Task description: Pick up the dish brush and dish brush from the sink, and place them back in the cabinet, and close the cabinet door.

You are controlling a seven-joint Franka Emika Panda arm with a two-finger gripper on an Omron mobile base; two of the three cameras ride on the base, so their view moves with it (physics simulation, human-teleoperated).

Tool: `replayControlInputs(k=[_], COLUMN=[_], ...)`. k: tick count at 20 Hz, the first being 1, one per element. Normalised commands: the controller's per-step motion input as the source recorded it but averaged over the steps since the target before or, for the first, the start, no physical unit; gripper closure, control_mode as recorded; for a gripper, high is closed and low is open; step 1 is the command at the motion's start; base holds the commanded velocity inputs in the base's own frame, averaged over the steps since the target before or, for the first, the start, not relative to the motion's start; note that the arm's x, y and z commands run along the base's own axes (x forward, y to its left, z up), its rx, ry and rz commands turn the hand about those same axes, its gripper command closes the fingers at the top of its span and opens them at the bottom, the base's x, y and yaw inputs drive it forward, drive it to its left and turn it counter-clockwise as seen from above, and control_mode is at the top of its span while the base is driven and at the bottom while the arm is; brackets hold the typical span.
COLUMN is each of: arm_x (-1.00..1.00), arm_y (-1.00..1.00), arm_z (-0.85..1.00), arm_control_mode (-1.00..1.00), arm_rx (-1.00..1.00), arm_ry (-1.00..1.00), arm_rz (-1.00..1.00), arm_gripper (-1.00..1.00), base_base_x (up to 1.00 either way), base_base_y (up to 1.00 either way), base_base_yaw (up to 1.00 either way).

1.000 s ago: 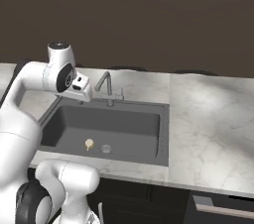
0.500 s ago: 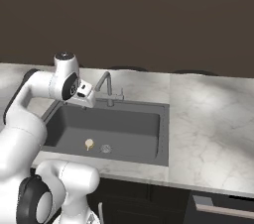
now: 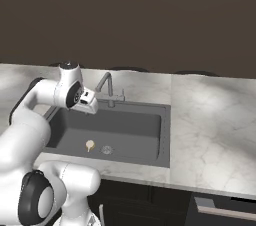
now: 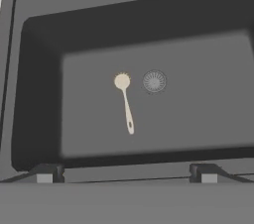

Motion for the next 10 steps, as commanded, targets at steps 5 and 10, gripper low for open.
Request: replayControlInputs(k=[5, 10], arm_x=[0.12, 0.06], arm_y=[0.05, 0.05], arm_z=[-0.26, -0.26], arm_control_mode=[-1.0, -1.0], arm_rx=[0.0, 0.0], arm_ry=[0.03, 0.03], arm_rz=[0.0, 0.0], arm_gripper=[-1.0, -1.0], base_base_x=[0.0, 0.0], base_base_y=[0.0, 0.0], base_base_yaw=[0.0, 0.0])
